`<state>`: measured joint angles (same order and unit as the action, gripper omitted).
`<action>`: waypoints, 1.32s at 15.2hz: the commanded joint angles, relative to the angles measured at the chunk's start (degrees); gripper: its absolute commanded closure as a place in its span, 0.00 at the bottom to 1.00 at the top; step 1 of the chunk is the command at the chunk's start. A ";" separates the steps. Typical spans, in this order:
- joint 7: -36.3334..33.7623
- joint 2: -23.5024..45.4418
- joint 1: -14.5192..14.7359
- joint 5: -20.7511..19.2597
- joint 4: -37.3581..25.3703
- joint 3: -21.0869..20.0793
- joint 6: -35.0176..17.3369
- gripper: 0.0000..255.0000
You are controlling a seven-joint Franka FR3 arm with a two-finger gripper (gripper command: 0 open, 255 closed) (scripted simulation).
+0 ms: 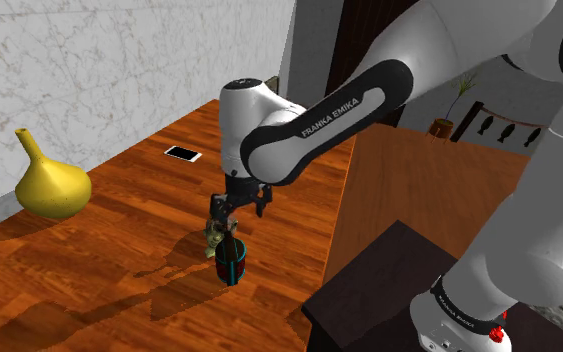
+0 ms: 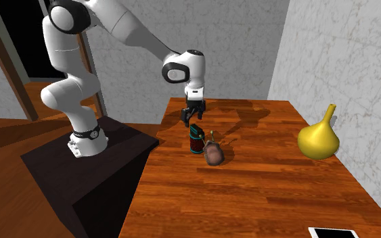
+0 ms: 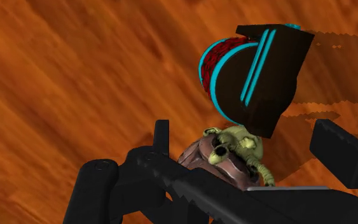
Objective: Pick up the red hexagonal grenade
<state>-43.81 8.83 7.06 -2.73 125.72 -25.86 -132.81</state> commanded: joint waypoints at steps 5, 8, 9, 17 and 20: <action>-6.93 9.80 3.32 -6.12 -6.62 1.36 -2.72 0.00; -7.59 11.48 3.73 -7.16 -6.30 1.90 -4.58 0.00; -7.81 12.05 3.87 -7.52 -6.22 2.09 -5.19 0.00; -8.15 12.99 4.11 -8.08 -6.11 2.43 -6.17 1.00; -8.15 13.00 4.12 -8.09 -6.15 2.43 -6.14 1.00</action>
<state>-51.97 21.78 11.15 -10.83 119.54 -23.41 -138.96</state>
